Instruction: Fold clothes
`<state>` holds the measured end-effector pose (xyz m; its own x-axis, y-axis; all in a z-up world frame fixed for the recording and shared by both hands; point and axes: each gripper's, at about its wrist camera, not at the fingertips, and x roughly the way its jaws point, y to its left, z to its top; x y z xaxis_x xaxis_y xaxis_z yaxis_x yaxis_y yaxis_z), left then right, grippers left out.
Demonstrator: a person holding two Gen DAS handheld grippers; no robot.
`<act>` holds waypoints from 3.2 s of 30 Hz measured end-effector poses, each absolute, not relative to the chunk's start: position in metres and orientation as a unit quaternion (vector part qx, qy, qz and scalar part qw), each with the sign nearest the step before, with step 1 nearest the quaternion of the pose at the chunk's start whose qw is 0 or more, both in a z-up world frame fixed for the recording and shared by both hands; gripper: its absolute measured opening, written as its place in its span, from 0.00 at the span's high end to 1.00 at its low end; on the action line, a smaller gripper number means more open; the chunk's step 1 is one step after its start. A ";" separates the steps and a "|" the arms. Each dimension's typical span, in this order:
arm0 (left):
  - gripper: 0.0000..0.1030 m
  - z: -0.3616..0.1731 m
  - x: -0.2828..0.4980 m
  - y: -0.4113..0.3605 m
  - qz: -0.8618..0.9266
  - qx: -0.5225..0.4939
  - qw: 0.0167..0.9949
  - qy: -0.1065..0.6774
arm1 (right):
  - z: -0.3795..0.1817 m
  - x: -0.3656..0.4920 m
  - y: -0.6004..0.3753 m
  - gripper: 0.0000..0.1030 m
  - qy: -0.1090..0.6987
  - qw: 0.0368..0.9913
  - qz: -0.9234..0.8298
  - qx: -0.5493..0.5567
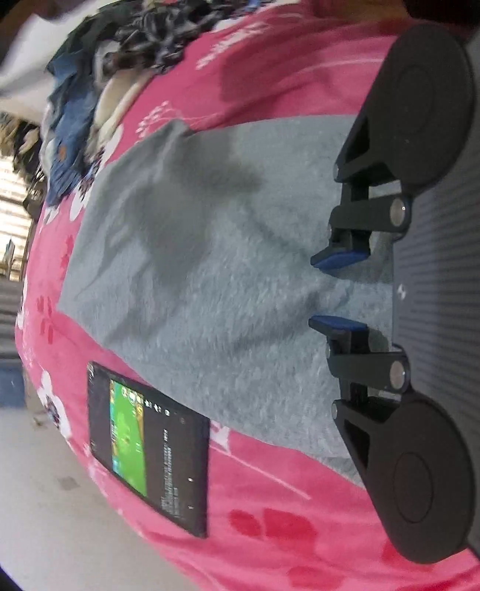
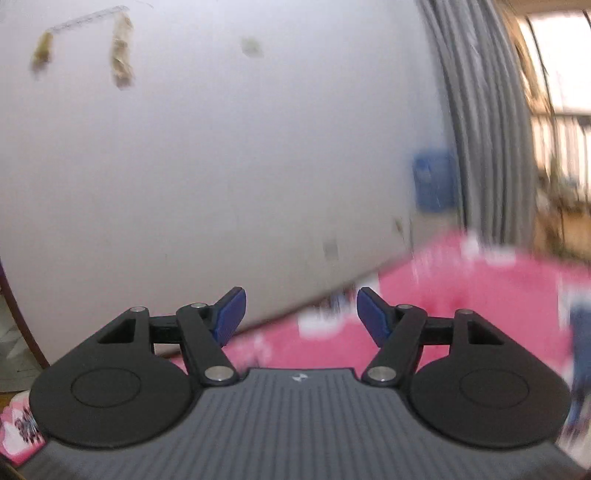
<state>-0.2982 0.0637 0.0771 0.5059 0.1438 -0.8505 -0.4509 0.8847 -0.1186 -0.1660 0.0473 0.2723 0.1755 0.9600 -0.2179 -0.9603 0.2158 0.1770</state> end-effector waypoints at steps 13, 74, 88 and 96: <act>0.87 0.101 -0.289 0.071 0.220 -0.208 0.848 0.435 | 0.412 -0.079 -0.085 0.23 -0.043 0.841 0.538 0.038; 0.20 0.068 -0.268 0.026 0.382 -0.178 0.771 0.478 | 0.034 -0.074 0.035 0.34 0.283 0.636 0.648 -0.310; 0.62 0.096 -0.276 0.007 0.398 -0.130 0.794 0.440 | 0.029 -0.070 0.032 0.33 0.294 0.643 0.641 -0.298; 0.89 0.108 -0.258 0.004 0.328 -0.159 0.866 0.342 | 0.027 -0.071 0.030 0.32 0.290 0.645 0.642 -0.296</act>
<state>-0.2579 0.0044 0.1080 0.5501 0.4593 -0.6975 -0.6772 0.7341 -0.0507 -0.0710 0.0296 0.0275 0.0077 0.6562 -0.7545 -1.0000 0.0005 -0.0098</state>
